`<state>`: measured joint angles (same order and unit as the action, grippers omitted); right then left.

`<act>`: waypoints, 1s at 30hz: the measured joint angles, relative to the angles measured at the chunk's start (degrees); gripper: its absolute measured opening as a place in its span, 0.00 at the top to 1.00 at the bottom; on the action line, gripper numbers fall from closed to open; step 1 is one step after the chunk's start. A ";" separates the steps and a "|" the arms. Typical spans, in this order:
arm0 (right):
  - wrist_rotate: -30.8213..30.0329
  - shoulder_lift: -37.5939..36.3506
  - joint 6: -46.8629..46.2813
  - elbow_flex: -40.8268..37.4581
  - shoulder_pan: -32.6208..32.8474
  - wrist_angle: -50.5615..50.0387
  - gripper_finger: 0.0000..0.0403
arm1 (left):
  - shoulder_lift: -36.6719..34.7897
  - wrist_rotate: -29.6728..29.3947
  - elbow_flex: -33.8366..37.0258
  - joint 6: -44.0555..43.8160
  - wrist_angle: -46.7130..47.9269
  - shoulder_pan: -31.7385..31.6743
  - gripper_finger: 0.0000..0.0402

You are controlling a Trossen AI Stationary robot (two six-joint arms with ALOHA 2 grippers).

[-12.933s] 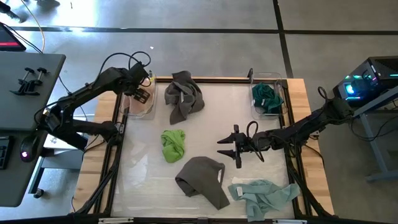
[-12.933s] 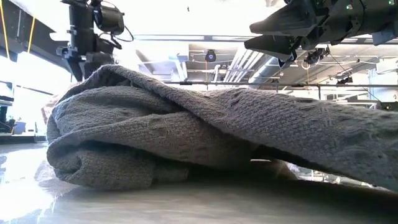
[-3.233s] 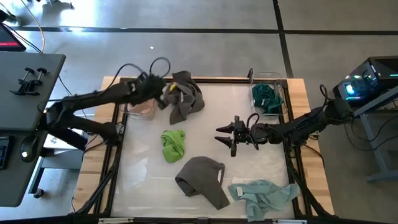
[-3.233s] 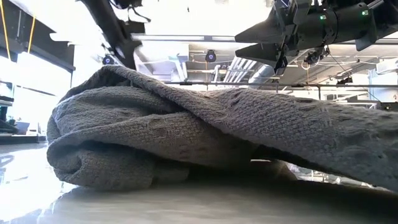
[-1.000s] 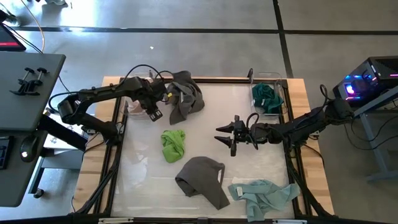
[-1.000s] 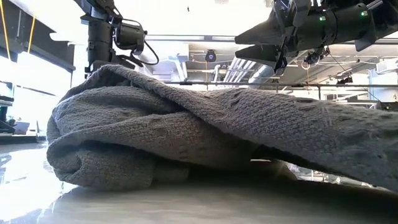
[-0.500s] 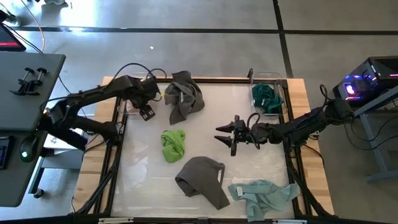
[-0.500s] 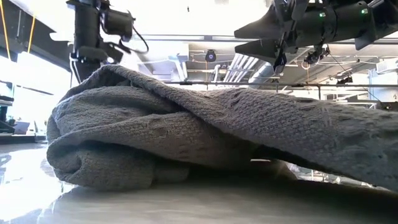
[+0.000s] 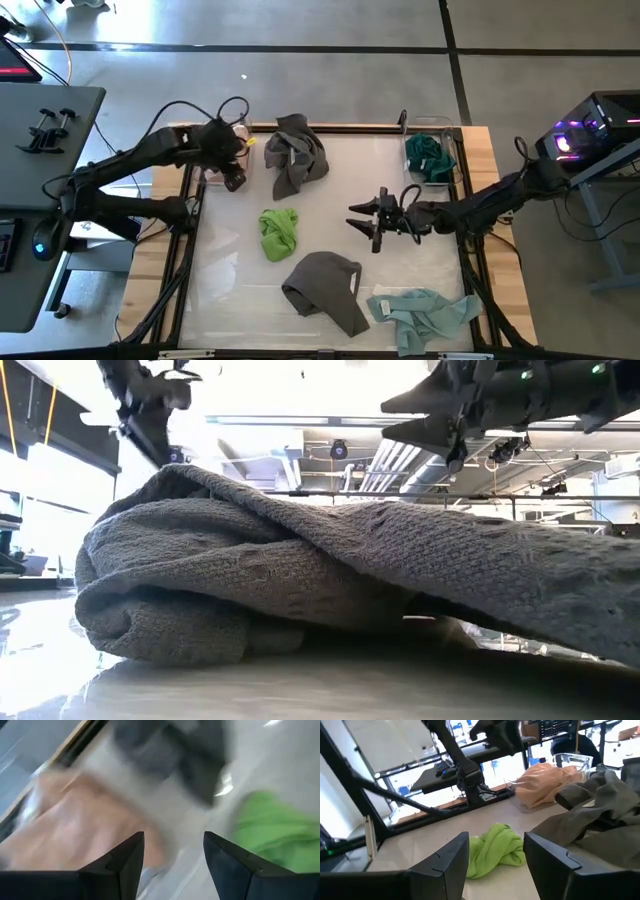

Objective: Sort towels by color in basket
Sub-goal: Put the green towel into the left transparent bin

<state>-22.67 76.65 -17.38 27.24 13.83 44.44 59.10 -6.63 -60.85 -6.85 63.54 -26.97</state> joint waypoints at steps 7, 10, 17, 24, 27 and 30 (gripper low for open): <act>-9.00 -6.00 -2.64 0.01 7.98 -7.95 0.57 | -2.50 5.98 0.07 1.51 -14.25 11.74 0.53; -11.56 -8.96 -5.03 0.02 11.27 -14.08 0.59 | -1.32 4.30 0.07 8.38 -14.26 20.69 0.54; -17.23 -10.28 -14.40 0.02 14.36 -27.71 0.63 | 6.28 -14.00 0.14 6.40 -16.42 38.63 0.62; -17.36 -7.11 -18.22 0.02 14.36 -31.28 0.63 | 13.48 -18.04 0.14 -3.28 -20.30 48.01 0.66; -17.34 -5.66 -18.22 0.02 14.36 -31.20 0.63 | 15.96 -24.15 0.14 -7.86 -22.49 50.86 0.66; -17.32 -4.27 -18.24 0.02 14.36 -30.96 0.63 | 18.63 -30.26 0.14 -15.37 -22.27 52.74 0.66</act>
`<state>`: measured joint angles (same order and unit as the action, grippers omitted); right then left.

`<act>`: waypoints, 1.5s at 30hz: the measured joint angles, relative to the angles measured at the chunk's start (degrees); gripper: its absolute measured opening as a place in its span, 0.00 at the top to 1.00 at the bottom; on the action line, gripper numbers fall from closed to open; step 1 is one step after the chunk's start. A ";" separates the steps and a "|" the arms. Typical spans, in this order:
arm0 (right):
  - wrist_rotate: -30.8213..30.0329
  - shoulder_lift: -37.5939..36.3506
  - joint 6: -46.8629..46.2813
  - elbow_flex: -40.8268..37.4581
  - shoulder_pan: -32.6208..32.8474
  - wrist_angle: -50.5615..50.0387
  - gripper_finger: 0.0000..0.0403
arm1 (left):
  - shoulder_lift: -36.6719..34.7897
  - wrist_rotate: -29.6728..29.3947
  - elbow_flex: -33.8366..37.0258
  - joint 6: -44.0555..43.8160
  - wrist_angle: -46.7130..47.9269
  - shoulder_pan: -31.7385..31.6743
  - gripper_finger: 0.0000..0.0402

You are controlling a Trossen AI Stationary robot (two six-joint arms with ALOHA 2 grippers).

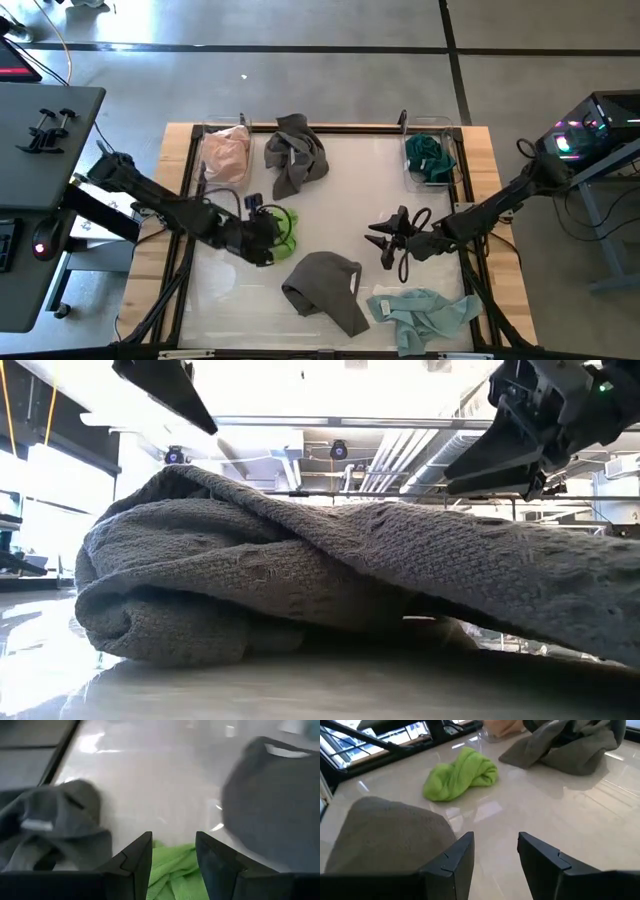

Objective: Sort towels by color in basket
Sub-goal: Put the green towel into the left transparent bin

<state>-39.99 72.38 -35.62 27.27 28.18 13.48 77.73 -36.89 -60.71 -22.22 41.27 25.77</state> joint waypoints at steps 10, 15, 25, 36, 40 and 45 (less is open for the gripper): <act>0.05 2.58 0.00 0.00 0.00 2.22 0.63 | 8.38 6.80 0.00 -16.87 4.08 -1.33 0.48; 0.03 2.62 1.80 0.00 0.00 4.10 0.63 | 14.13 14.13 0.00 -15.33 3.85 -4.70 0.31; 0.07 2.62 5.33 0.00 0.00 6.51 0.63 | 23.62 18.56 0.00 -4.82 1.15 -10.42 0.27; 0.08 2.62 5.66 0.00 0.00 6.96 0.63 | 26.55 19.67 -0.02 -2.13 -0.74 -12.62 0.69; 0.09 2.62 5.66 0.00 0.00 7.05 0.63 | 22.45 19.88 0.15 -2.17 -0.34 -12.66 0.93; 0.11 2.62 5.16 0.00 0.00 7.12 0.63 | 14.07 16.26 -0.55 -6.18 2.75 -10.14 0.94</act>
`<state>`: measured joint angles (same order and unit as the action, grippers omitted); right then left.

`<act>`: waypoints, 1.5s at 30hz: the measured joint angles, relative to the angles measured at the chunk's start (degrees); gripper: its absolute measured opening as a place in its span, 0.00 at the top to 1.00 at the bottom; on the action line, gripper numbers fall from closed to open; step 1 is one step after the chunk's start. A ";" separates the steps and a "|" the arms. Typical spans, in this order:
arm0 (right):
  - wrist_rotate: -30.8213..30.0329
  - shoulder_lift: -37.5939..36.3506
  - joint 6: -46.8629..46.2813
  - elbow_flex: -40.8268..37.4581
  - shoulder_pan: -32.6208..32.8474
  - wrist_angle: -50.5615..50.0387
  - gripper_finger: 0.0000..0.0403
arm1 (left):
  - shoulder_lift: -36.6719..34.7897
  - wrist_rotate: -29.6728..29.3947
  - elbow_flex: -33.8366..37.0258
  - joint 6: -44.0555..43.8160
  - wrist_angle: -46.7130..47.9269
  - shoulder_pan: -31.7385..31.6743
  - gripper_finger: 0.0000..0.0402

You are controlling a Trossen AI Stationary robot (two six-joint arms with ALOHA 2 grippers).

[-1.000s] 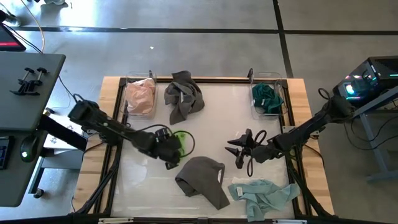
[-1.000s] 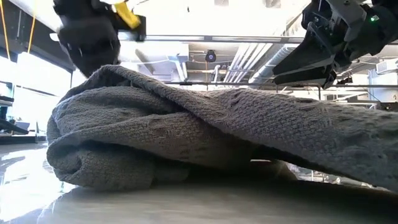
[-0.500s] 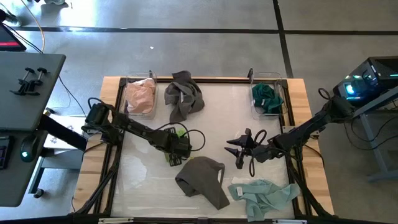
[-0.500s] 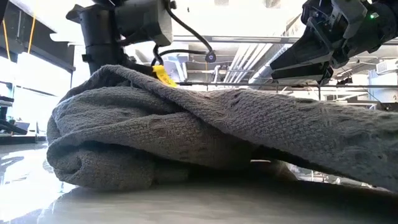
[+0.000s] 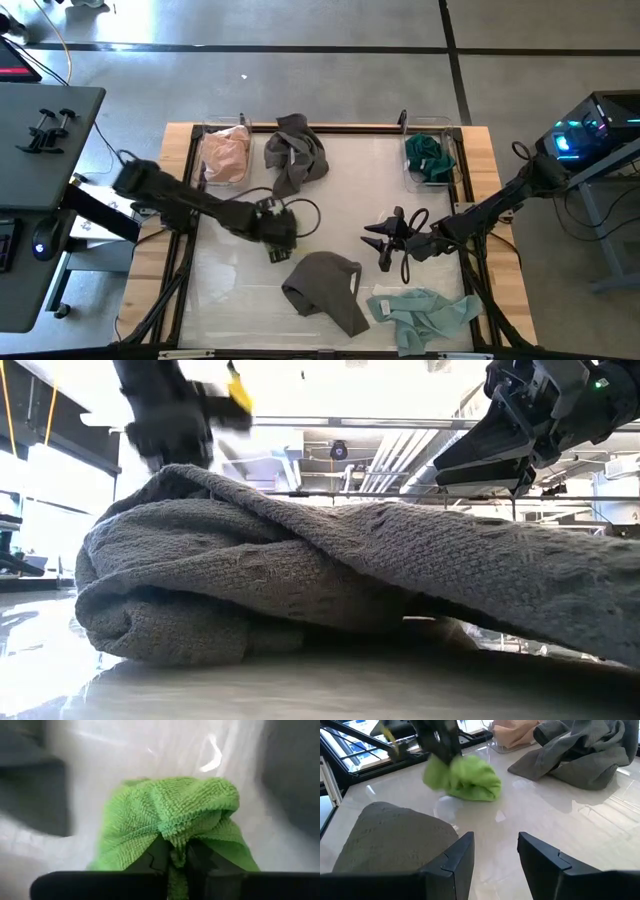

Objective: Sort towels by color in basket
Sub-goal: Put the green towel into the left transparent bin

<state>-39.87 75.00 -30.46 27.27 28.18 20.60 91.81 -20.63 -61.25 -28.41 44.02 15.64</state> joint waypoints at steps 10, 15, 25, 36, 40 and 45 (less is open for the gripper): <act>-0.01 0.00 -0.13 0.00 -0.02 0.69 0.63 | -18.78 -28.24 -6.16 1.35 22.25 -5.60 0.98; -0.07 0.00 -0.13 0.00 -0.02 1.22 0.63 | -23.63 -27.96 -6.08 11.10 22.14 -24.39 0.98; -0.20 0.00 -0.15 0.00 -0.17 1.23 0.63 | -20.12 -3.61 2.09 33.04 6.44 -59.64 0.98; -0.22 0.00 -0.15 0.00 -0.17 1.18 0.63 | -10.64 5.13 6.41 37.65 3.22 -64.02 0.78; -0.25 0.00 -0.15 0.00 -0.17 1.16 0.63 | -11.87 5.13 3.15 35.85 7.97 -64.02 0.63; -0.25 0.00 -0.16 0.00 -0.17 1.18 0.63 | -13.76 5.10 -4.20 30.15 21.46 -63.16 0.51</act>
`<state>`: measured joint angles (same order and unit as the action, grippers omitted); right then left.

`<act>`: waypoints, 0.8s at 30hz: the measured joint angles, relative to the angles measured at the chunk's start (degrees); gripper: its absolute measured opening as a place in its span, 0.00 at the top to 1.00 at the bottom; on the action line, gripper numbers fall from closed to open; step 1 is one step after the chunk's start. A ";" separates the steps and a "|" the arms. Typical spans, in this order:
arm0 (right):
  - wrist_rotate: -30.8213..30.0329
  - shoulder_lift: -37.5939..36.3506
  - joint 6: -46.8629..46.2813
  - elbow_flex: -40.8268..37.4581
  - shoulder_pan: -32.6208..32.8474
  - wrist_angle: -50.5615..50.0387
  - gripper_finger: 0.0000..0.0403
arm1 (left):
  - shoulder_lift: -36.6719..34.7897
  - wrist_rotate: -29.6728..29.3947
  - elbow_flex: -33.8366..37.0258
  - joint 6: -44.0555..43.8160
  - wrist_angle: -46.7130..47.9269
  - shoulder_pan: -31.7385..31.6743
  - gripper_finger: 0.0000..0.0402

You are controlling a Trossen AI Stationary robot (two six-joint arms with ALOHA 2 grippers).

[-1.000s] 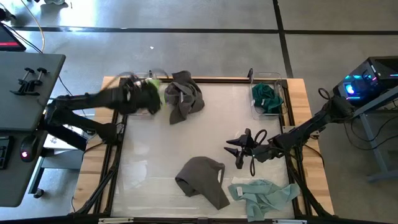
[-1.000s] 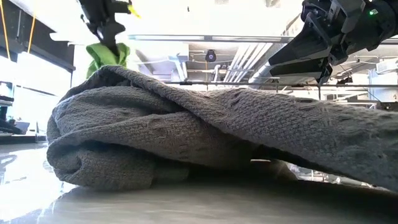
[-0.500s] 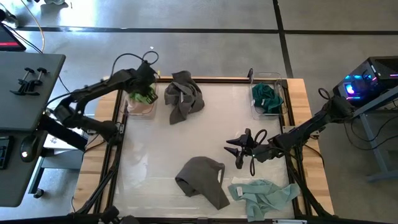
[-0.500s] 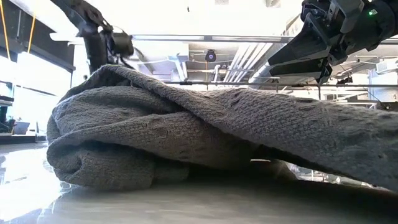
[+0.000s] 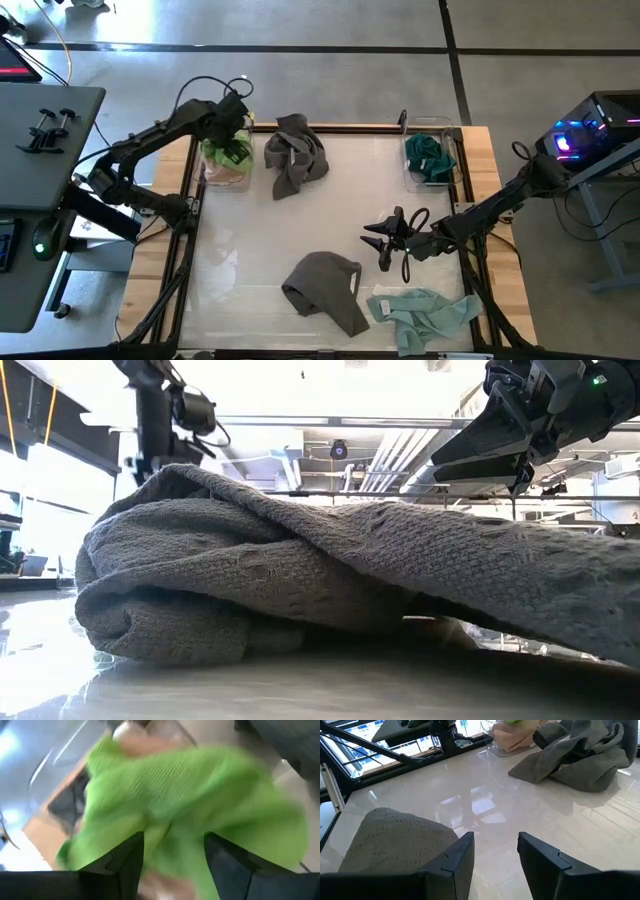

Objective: Sort towels by color in basket
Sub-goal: Put the green towel into the left transparent bin

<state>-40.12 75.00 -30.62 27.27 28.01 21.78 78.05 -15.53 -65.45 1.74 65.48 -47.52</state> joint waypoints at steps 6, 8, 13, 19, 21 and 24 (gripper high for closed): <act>-0.02 0.00 -0.01 0.00 0.00 0.27 0.63 | -1.32 -1.61 -4.04 -2.26 4.30 0.21 0.49; -0.03 0.00 0.00 0.00 0.00 0.31 0.63 | -1.05 -2.95 -3.67 -1.06 1.03 -1.23 0.50; -0.06 0.00 -0.42 0.00 0.00 0.34 0.63 | 1.30 -2.11 0.49 0.28 -6.99 -5.33 0.56; -0.07 0.00 -0.24 0.00 0.00 0.33 0.63 | 6.83 1.36 7.91 0.88 -14.21 -8.83 0.64; -0.13 0.00 -0.12 0.00 0.00 0.33 0.63 | 9.03 1.27 9.42 0.89 -16.44 -9.51 0.66; -0.13 0.00 -0.15 0.00 0.00 0.33 0.63 | 11.83 -0.13 9.59 1.28 -16.62 -9.90 0.68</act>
<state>-40.25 75.00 -30.76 27.27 28.01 22.11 89.88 -15.65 -55.86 3.02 48.86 -57.43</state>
